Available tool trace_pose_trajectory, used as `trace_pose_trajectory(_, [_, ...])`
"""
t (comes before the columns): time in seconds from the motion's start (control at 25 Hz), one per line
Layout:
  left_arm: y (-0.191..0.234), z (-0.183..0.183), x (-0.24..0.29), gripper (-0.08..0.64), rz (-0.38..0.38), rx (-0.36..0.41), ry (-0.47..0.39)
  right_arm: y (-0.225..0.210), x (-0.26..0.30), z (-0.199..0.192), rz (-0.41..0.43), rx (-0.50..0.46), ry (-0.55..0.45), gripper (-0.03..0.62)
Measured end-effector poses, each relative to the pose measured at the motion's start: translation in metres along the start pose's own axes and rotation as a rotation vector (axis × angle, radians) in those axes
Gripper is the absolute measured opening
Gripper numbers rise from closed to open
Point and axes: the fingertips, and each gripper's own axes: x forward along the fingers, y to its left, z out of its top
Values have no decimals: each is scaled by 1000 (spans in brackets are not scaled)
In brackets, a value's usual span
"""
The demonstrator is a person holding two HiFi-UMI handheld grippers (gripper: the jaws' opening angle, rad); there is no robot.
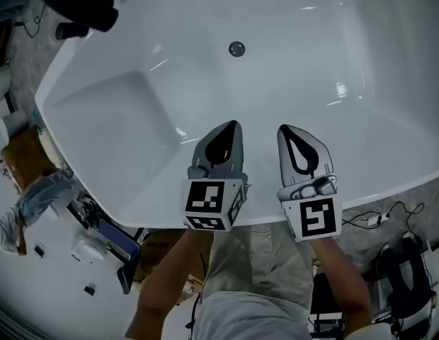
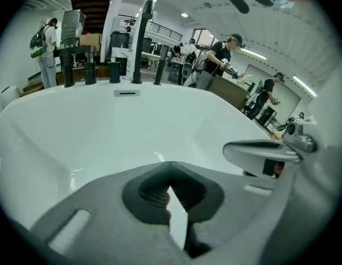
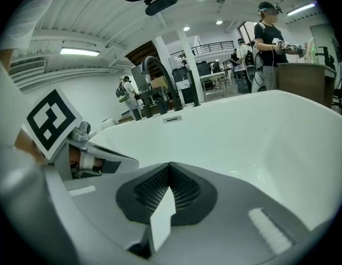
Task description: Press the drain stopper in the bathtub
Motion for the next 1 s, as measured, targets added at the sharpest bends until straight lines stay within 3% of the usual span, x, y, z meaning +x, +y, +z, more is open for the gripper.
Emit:
trace_pose_trajectory(0.16, [20,-16,42,-2,21,-42,0,-22,30,-23,-30,22,7,3])
trace_pose_trajectory(0.36, [42,-37,92,-2,52,-36,-7,-41,72,-59,-23,69,40,3])
trace_pose_trajectory(0.6, [76,-58,157,-2,92,-53,9,-49,117,-90,30,52,68,3])
trace_pose_trajectory(0.84, [98,-83,211,-2,67,-54,81,-57,150,-127,73,-6,108,3])
trace_pose_trajectory(1.0, [119,-94,244,-2,105,-46,85,-67,173,-144,83,-23,122,3])
